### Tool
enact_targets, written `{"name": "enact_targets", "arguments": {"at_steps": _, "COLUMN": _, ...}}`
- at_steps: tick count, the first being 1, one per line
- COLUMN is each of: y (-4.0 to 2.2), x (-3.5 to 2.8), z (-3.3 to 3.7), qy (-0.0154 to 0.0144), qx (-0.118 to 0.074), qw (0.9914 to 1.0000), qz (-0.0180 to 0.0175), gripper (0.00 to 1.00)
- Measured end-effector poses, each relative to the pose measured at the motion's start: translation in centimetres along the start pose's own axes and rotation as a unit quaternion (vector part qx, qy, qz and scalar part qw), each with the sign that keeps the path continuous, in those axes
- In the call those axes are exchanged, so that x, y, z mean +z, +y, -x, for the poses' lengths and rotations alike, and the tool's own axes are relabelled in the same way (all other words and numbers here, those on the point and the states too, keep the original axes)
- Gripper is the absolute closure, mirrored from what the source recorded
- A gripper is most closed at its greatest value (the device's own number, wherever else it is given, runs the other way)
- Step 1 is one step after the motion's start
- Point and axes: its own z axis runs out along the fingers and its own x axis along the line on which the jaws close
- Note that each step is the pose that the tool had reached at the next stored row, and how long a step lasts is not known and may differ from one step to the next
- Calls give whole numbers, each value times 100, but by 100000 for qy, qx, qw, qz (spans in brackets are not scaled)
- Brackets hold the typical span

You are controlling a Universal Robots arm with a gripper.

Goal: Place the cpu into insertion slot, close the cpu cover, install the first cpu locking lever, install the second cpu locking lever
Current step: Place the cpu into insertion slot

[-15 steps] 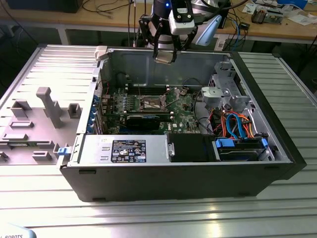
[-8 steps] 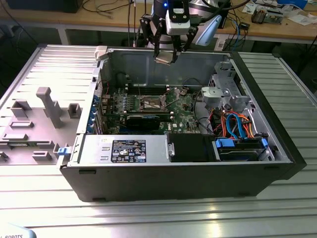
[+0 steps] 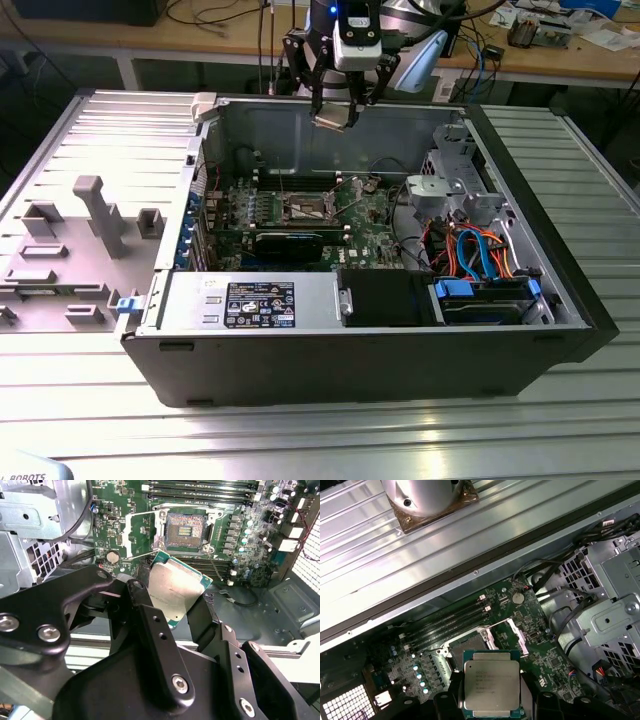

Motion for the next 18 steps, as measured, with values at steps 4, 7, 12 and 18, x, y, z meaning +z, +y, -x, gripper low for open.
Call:
{"name": "enact_targets", "arguments": {"at_steps": 4, "y": 0, "x": 0, "z": 0, "qy": -1, "qx": 10, "qw": 100000, "qz": -1, "gripper": 46}}
{"name": "enact_targets", "arguments": {"at_steps": 7, "y": 0, "x": 0, "z": 0, "qy": -2, "qx": 22, "qw": 100000, "qz": 0, "gripper": 46}}
{"name": "enact_targets", "arguments": {"at_steps": 12, "y": 0, "x": 0, "z": 0, "qy": -132, "qx": 1487, "qw": 99989, "qz": 26, "gripper": 46}}
{"name": "enact_targets", "arguments": {"at_steps": 18, "y": 0, "x": 3, "z": 0, "qy": -527, "qx": 5952, "qw": 99821, "qz": 112, "gripper": 46}}
